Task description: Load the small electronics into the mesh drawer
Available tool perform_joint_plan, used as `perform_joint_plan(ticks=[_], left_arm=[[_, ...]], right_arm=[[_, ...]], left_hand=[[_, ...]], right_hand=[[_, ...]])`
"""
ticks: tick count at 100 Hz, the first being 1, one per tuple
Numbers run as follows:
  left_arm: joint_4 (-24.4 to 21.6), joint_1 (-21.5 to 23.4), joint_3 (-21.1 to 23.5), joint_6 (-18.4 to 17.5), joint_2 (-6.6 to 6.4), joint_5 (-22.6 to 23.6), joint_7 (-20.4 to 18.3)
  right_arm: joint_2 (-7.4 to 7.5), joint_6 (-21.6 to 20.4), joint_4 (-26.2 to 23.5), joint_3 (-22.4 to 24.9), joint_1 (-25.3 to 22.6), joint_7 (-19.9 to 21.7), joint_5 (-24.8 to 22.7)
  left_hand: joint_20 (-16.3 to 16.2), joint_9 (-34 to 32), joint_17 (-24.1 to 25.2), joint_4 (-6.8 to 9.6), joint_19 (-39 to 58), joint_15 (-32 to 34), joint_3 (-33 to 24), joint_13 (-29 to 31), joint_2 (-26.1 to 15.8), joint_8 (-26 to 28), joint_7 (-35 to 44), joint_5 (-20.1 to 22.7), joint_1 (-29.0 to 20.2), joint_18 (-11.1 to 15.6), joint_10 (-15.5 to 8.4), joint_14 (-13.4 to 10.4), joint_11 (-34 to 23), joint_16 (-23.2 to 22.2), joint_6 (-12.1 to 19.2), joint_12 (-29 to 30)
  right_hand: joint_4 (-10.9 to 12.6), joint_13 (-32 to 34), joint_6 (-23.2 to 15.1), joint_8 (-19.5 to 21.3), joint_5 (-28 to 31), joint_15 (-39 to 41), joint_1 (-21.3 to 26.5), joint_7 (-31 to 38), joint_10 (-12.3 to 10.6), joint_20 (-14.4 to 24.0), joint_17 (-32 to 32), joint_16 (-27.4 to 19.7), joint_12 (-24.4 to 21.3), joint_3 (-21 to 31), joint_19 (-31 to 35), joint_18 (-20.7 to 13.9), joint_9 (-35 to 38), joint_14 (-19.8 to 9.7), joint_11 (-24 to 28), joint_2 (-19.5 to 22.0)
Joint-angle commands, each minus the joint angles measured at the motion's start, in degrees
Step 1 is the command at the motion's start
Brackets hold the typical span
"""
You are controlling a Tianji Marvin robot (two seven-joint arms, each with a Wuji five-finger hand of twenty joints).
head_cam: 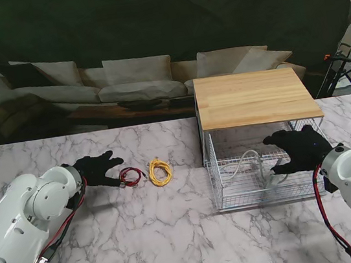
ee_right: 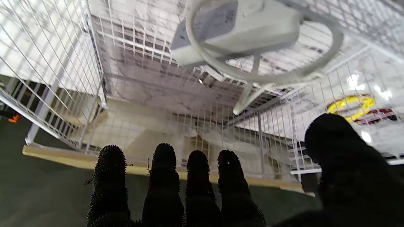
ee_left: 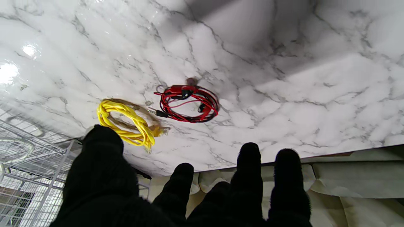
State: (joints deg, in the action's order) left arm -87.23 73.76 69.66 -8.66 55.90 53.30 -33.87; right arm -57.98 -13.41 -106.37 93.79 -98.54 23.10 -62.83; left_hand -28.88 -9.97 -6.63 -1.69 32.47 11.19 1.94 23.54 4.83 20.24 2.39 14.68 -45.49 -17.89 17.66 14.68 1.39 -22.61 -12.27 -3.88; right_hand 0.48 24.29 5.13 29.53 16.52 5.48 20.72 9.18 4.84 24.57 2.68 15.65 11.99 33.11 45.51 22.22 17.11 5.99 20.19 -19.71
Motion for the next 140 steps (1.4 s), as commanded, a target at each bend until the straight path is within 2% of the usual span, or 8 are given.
perform_joint_plan(ticks=[1, 22, 39, 49, 77, 86, 117, 140], left_arm=[[1.50, -0.82, -0.98, -0.05, 0.12, -0.68, -1.13], [4.76, -3.34, -4.88, 0.65, -0.03, -1.87, -1.60], [8.38, -5.52, -7.73, -0.66, 0.27, 0.79, 2.85], [10.68, -7.11, -9.91, -0.79, 0.48, 1.40, 5.29], [16.72, -12.38, -17.42, 1.06, 1.07, 0.36, 9.81], [18.52, -14.08, -19.79, 2.01, 1.25, -0.53, 10.58], [23.22, -17.91, -25.64, 3.85, 1.82, -4.10, 12.20], [24.24, -18.16, -26.85, 2.37, 1.80, -3.82, 13.58]], right_arm=[[-0.30, -0.64, -1.26, 0.33, -0.82, -1.41, 0.26], [-0.79, -1.89, -3.20, 1.58, -2.66, -5.08, 1.03], [-1.07, -2.24, -3.50, 1.85, -3.56, -7.31, 1.26], [-1.22, -2.15, -3.04, 1.58, -3.70, -8.76, 1.46], [-1.43, -1.95, -2.09, 0.95, -3.83, -10.82, 1.83], [-1.49, -2.09, -1.81, 0.83, -3.78, -11.50, 1.87], [-1.60, -1.79, -1.04, 0.13, -3.65, -12.78, 1.95], [-1.67, -1.49, -0.66, -0.31, -3.41, -13.40, 2.14]], left_hand=[[2.09, 4.76, 0.20, 0.91, -2.87, -1.69, -0.50, -1.55, 1.93, -2.02, -2.63, -3.48, 0.71, 0.08, 0.62, 1.37, 0.90, 1.38, 0.17, 2.24], [11.59, 6.13, -0.85, 1.04, -10.61, -3.31, -1.38, -10.26, 10.04, -12.15, -3.96, -7.02, 0.92, -7.43, 0.36, 6.69, 0.89, 5.84, 1.21, 3.26], [12.72, 6.17, 1.58, 1.40, -9.69, -3.00, -1.71, -14.77, 10.99, -11.50, -3.36, -6.92, -1.12, 6.38, 1.13, 1.32, 0.89, 6.63, -0.91, 3.26], [11.64, 6.14, 3.08, 1.54, -4.16, -1.53, -1.78, -14.05, 11.27, -8.11, -2.78, -6.96, -1.72, 10.61, 0.48, -0.86, 0.89, 5.55, -1.90, 3.26], [8.78, 6.14, 0.69, 1.68, 5.36, 1.84, -2.51, -8.95, 11.22, -10.12, -4.45, -7.03, -4.95, 13.75, 0.73, -3.56, 0.90, 2.14, -3.43, 3.25], [8.55, 6.16, -0.02, 2.00, 6.91, 2.32, -2.19, -7.51, 10.14, -18.46, -4.78, -7.09, -7.90, 14.00, 0.91, -3.90, 0.90, 1.28, -1.58, 3.26], [8.15, 6.23, -1.13, 2.15, 7.95, 2.11, -2.19, -6.61, 9.96, -20.63, -5.09, -6.80, -9.39, 13.85, 2.23, -3.55, 0.90, 1.68, 1.48, 3.27], [7.04, 6.14, -1.83, 2.63, 10.57, 3.78, -2.30, -5.34, 10.90, 7.39, 4.09, -7.20, -9.49, 14.56, 0.64, -4.02, 0.89, 0.40, 2.78, 3.26]], right_hand=[[-1.31, -0.07, -1.05, -0.16, 0.35, -0.94, -2.11, 0.43, 1.03, 0.21, 0.00, -1.75, -0.21, -0.57, -0.37, 0.39, 0.67, 0.59, -0.76, 1.19], [-1.38, 0.30, -1.34, -0.31, 0.87, -0.87, -2.14, 0.75, 0.89, 0.21, 0.07, -1.71, -0.16, -0.80, -0.36, 0.39, 1.15, 0.64, -0.83, 1.18], [-1.41, 0.48, -1.39, -0.44, 0.92, -0.83, -2.28, 0.90, 0.92, 0.21, 0.18, -1.70, -0.10, -0.86, -0.30, 0.53, 1.49, 0.65, -0.80, 1.40], [-1.43, 0.71, -1.43, -0.49, 1.14, -0.75, -2.36, 1.09, 0.87, 0.21, 0.23, -1.66, -0.02, -0.90, -0.25, 0.53, 1.81, 0.70, -0.69, 1.34], [-1.44, 0.86, -1.48, -0.63, 1.28, -0.70, -2.41, 1.38, 0.94, 0.15, 0.18, -1.61, 0.09, -0.87, -0.26, 0.62, 2.00, 0.72, -0.61, 1.39], [-1.46, 0.98, -1.61, -0.67, 1.37, -0.67, -2.50, 1.50, 0.83, 0.12, 0.19, -1.59, 0.13, -0.88, -0.27, 0.72, 2.10, 0.69, -0.57, 1.44], [-1.49, 1.28, -1.78, -0.82, 1.48, -0.59, -2.69, 1.81, 0.68, 0.02, 0.14, -1.54, 0.17, -0.89, -0.31, 0.94, 2.35, 0.60, -0.58, 1.58], [-1.48, 1.32, -1.84, -0.93, 1.55, -0.60, -2.65, 1.99, 0.82, -0.03, 0.13, -1.52, 0.19, -0.88, -0.31, 0.98, 2.48, 0.65, -0.58, 1.73]])
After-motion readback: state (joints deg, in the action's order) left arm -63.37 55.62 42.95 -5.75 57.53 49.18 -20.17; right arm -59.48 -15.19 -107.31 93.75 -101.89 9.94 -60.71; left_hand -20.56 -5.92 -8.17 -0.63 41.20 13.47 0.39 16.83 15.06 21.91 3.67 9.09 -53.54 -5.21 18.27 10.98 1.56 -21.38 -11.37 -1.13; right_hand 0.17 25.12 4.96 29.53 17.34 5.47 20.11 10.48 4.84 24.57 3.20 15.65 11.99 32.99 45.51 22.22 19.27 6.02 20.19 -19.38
